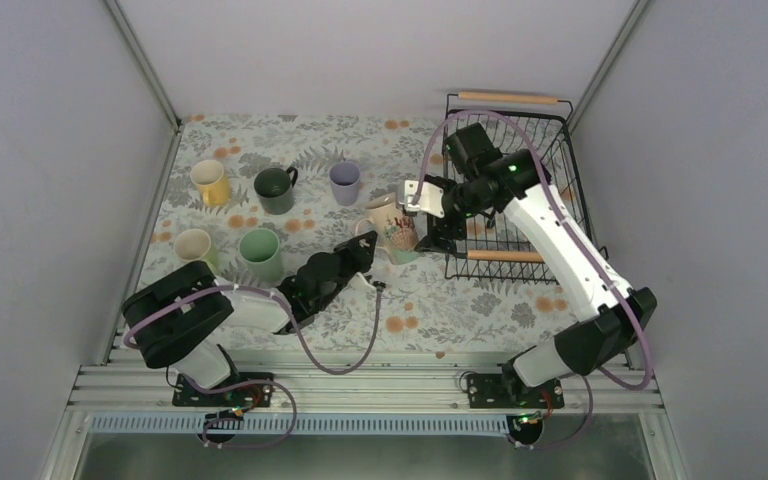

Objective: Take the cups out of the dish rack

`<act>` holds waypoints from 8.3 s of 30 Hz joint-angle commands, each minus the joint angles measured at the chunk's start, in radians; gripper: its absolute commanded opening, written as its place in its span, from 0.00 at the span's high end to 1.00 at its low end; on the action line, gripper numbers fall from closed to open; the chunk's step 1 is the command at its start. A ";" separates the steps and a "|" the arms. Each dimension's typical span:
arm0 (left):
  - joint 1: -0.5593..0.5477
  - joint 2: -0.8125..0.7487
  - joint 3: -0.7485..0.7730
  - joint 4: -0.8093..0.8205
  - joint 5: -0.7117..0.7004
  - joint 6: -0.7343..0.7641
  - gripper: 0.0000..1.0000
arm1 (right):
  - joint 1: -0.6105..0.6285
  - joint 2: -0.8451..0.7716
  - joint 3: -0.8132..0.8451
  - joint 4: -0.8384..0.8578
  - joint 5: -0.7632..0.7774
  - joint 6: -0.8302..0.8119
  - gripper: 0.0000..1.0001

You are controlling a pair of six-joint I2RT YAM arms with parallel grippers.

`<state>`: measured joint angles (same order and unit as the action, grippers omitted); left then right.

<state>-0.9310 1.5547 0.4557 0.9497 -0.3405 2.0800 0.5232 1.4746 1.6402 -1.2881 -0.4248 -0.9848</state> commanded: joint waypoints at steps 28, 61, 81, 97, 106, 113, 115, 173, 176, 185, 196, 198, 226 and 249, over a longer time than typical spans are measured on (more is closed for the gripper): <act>-0.104 0.082 0.105 0.227 0.019 0.724 0.98 | 0.024 0.237 0.000 0.000 0.101 -0.098 0.27; -0.060 0.260 0.252 0.335 -0.137 0.724 0.98 | 0.066 0.382 -0.157 0.000 0.186 0.009 0.96; -0.066 0.239 0.221 0.441 -0.120 0.719 0.00 | 0.082 0.389 -0.120 0.001 0.172 0.092 0.97; -0.101 0.133 0.057 0.475 -0.096 0.640 0.00 | 0.080 0.448 0.111 0.001 0.149 0.181 0.97; -0.104 0.134 -0.038 0.532 -0.046 0.640 0.00 | 0.057 0.450 0.132 0.001 0.202 0.215 0.97; -0.104 -0.012 0.036 0.490 0.025 0.489 0.00 | 0.055 0.472 0.120 0.001 0.222 0.217 0.97; -0.107 -0.046 0.116 0.439 -0.013 0.423 0.00 | 0.060 0.489 0.124 0.001 0.230 0.222 0.97; 0.613 -0.334 1.133 -1.291 0.113 -1.620 0.00 | 0.396 0.529 0.354 0.017 0.336 0.210 0.00; 0.616 -0.329 1.144 -1.330 0.085 -1.613 0.00 | 0.352 0.436 0.365 0.031 0.320 0.224 0.00; 0.700 -0.424 0.923 -1.313 0.224 -1.644 0.00 | -0.003 -0.072 -0.011 0.481 0.380 0.328 0.00; 0.725 -0.668 0.647 -1.252 0.240 -1.744 0.00 | -0.211 -0.642 -0.564 0.781 0.365 0.476 0.00; 0.725 -0.729 0.596 -1.255 0.236 -1.749 0.00 | -0.229 -0.729 -0.651 0.806 0.384 0.476 0.00; 0.726 -1.442 -0.142 -1.209 0.050 -1.885 0.00 | -0.321 -1.348 -1.275 1.006 0.470 0.778 0.00; 0.731 -1.468 -0.141 -1.220 0.060 -1.885 0.00 | -0.320 -1.380 -1.323 1.069 0.512 0.912 0.00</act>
<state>-0.2054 0.0998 0.3012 -0.2687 -0.2871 0.2081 0.2123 0.1043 0.3241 -0.2604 0.0830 -0.1024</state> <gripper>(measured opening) 0.999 0.996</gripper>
